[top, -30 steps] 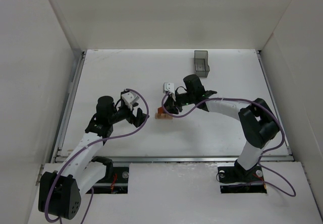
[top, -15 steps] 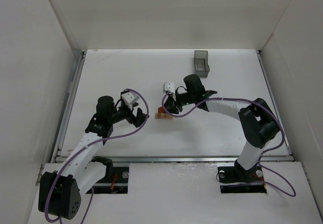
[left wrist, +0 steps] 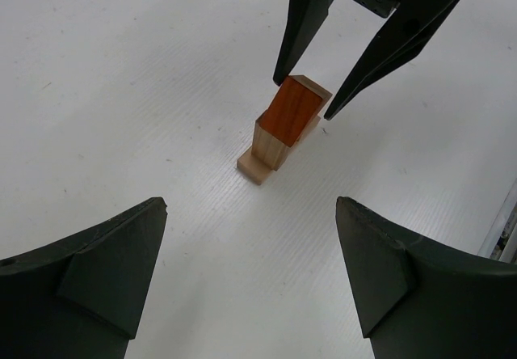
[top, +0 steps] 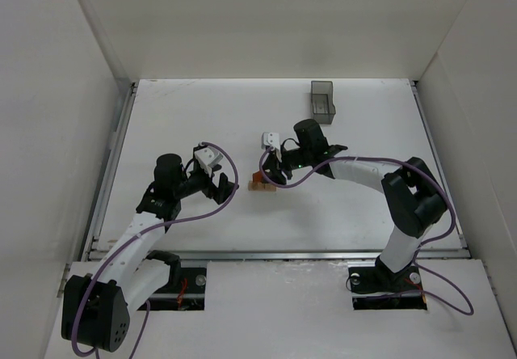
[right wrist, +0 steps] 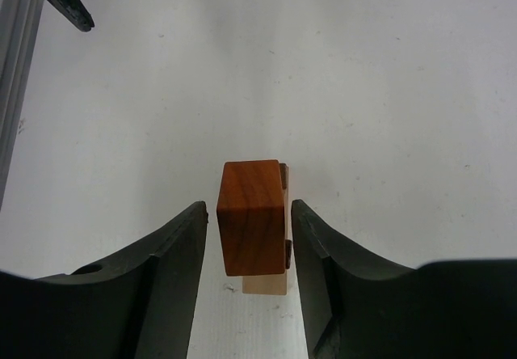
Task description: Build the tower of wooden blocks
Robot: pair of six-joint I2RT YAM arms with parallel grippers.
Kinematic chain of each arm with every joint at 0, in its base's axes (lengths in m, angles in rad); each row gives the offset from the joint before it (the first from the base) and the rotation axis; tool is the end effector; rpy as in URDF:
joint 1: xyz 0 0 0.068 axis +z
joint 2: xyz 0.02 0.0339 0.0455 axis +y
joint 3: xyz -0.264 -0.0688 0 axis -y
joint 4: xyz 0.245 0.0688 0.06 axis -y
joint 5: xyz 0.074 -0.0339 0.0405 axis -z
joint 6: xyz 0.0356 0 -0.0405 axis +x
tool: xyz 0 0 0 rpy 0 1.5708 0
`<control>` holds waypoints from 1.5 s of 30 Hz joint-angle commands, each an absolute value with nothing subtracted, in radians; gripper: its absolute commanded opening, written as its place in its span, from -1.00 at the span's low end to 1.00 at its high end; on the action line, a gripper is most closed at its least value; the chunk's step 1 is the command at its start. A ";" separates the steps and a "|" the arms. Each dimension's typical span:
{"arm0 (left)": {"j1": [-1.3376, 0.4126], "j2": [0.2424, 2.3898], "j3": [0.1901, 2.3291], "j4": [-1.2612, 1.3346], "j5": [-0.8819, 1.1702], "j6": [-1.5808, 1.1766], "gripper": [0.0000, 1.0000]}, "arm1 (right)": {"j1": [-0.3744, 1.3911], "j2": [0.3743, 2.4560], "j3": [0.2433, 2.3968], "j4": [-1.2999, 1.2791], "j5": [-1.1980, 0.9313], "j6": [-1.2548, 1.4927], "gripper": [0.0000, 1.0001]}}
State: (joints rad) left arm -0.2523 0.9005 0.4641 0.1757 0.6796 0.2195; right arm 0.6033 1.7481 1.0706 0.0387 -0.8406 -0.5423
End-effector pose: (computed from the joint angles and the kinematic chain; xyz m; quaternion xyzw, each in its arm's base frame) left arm 0.1897 -0.0720 0.2450 0.3722 0.6795 -0.2737 0.5700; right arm 0.2925 0.2338 0.2083 -0.5961 0.5861 0.3769 0.3989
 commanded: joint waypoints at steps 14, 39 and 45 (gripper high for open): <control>-0.247 0.894 0.469 0.204 0.692 0.224 0.67 | 0.598 1.648 1.126 0.061 -0.874 -0.528 0.13; -0.213 0.773 0.374 0.282 0.323 0.066 0.83 | 0.330 1.319 1.232 -0.225 1.175 0.303 1.00; -0.193 0.720 0.327 0.301 0.212 0.057 0.83 | 0.190 1.128 1.069 -0.098 1.092 0.313 1.00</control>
